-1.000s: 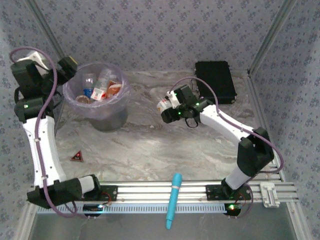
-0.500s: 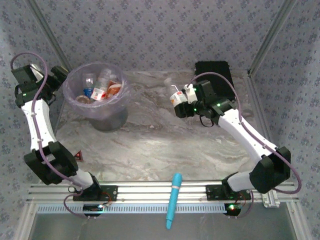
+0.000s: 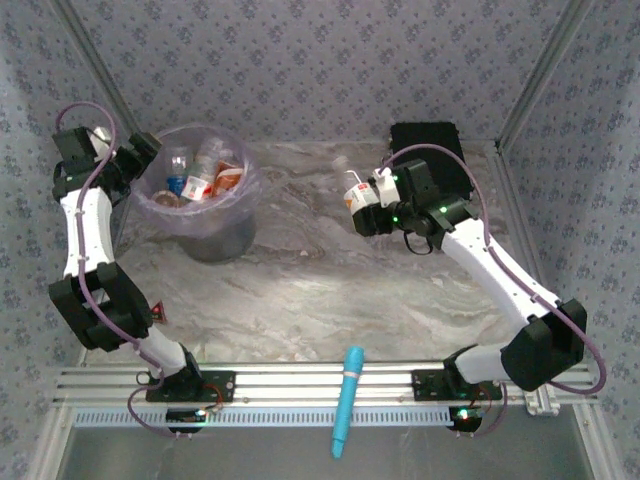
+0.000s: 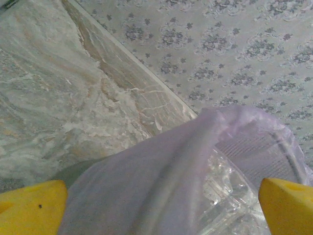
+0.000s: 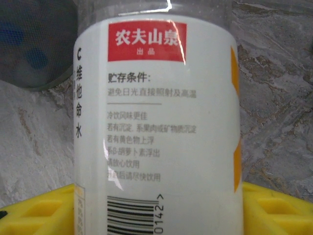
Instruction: Put the plastic bottles in the bin
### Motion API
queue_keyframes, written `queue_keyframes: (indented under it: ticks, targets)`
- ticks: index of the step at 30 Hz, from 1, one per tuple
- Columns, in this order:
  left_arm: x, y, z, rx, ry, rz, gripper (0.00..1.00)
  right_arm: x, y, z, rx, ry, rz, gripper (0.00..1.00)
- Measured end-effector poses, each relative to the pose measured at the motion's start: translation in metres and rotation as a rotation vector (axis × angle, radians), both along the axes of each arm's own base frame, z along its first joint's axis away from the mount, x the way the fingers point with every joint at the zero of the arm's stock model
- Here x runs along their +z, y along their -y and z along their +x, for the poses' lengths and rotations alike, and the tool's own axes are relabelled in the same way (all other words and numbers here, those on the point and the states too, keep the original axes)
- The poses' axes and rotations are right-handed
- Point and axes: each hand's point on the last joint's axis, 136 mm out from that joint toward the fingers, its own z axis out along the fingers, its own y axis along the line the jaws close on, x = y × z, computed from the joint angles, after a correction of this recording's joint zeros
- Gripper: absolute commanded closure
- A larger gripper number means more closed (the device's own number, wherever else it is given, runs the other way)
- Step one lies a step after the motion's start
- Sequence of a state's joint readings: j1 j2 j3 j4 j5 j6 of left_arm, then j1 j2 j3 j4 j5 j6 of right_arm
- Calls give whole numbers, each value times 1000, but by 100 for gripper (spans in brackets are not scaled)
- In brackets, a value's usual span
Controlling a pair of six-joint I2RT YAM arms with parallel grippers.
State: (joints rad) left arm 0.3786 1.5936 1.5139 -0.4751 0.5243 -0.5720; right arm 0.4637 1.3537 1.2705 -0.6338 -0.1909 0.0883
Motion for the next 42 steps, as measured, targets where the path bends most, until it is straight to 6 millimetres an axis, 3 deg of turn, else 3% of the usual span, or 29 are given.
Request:
queue_keyframes:
  ticks: [7,11,20,29,36,39,42]
  targets:
    - [2,15,3,-48,13,21,0,27,-1,0,11,28,43,39]
    - [3,38,7,-104,18,31,0,42,-2,-1,21,41,70,39]
    - [-1,115,7,-284,18,43,1,75,-11,-3,57,84,136,39]
    - [-13,206,-8,-470,2,43,2,113,-33,5,92,144,185,40]
    - [-7,265,-32,-575,41,11,1,117,-58,8,126,127,204,40]
    - [-2,277,-48,-597,45,-4,0,115,-70,12,139,114,208,40]
    - [13,276,-56,-593,76,-1,0,113,-84,14,159,99,209,39]
